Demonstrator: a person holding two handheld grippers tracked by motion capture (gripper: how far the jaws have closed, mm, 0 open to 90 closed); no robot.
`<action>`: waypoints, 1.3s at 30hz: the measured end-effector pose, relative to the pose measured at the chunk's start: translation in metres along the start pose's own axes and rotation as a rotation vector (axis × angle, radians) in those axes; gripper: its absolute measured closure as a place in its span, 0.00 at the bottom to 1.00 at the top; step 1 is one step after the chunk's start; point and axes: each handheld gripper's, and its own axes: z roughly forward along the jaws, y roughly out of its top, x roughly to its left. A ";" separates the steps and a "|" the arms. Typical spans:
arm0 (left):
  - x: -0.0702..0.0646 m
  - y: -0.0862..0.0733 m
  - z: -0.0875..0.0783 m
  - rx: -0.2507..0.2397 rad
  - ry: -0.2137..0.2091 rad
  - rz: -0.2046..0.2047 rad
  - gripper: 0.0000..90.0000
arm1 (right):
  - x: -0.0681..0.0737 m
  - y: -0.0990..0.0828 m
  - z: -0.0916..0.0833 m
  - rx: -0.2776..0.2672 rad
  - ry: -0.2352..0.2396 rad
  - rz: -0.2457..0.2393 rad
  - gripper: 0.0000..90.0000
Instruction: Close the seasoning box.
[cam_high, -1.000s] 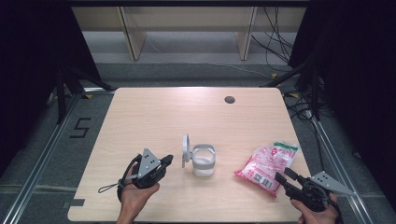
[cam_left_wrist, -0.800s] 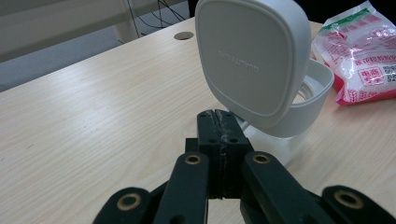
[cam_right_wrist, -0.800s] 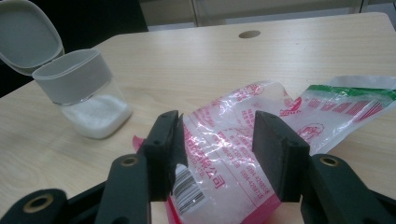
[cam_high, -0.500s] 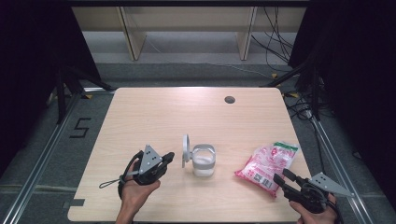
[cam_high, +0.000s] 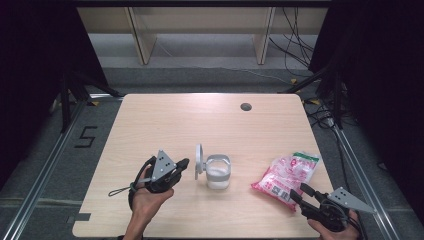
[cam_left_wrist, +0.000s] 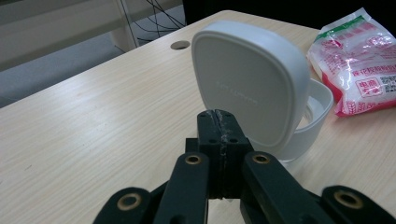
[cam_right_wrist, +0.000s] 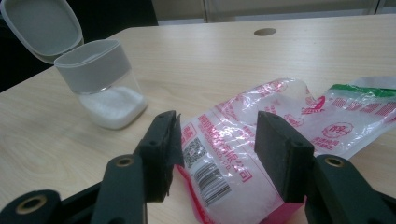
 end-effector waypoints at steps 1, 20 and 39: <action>-0.002 0.001 0.000 -0.003 -0.005 -0.013 0.99 | -0.002 0.000 0.002 -0.013 0.009 -0.031 0.55; -0.016 0.010 0.004 -0.013 -0.042 -0.016 0.99 | 0.000 -0.002 0.001 0.015 0.004 -0.010 0.52; -0.034 0.025 0.017 -0.023 -0.094 0.035 0.99 | 0.001 -0.003 0.001 0.024 0.011 -0.004 0.52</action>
